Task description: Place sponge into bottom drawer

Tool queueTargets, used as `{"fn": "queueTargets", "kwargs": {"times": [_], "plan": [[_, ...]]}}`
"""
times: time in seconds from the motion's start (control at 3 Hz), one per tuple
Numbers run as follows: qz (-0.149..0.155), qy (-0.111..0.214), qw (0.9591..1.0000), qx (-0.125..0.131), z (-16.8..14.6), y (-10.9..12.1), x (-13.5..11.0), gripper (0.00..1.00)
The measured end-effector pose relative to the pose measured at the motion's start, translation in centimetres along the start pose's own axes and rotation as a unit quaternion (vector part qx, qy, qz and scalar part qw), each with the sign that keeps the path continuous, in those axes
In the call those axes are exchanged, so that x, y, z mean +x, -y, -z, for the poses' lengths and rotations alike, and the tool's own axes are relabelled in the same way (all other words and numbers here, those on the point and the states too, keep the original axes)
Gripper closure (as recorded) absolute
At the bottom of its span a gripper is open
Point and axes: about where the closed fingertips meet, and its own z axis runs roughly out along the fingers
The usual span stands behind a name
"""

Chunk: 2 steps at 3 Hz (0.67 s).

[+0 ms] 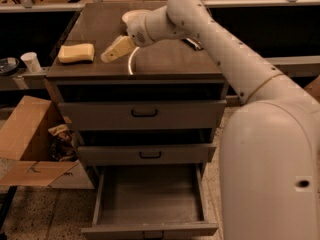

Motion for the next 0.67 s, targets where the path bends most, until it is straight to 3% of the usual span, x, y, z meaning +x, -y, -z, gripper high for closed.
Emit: {"fn": "queueTargets", "kwargs": {"times": [0.67], "plan": [[0.001,0.003,0.9998,-0.02,-7.0,-0.7,-0.8,0.0]]}}
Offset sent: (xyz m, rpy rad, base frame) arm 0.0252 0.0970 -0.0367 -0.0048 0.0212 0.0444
